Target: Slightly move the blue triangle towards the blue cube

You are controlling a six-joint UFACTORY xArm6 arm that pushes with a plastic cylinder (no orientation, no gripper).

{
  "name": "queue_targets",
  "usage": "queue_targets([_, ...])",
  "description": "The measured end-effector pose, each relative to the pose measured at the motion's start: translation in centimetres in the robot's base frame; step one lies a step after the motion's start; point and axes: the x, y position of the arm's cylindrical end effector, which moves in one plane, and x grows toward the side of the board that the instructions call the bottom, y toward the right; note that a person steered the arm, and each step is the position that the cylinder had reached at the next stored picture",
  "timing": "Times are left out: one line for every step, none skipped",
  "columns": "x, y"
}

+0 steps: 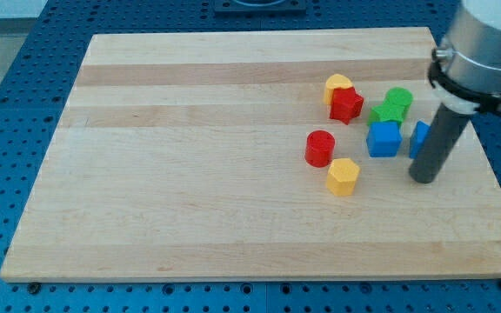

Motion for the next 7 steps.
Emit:
queue_targets([0.1,3.0])
queue_targets([-2.0,4.4])
queue_targets([-5.5,4.6])
queue_targets([-5.8,4.6])
queue_targets([-5.8,4.5])
queue_targets([-5.8,4.4])
queue_targets([-5.8,4.4])
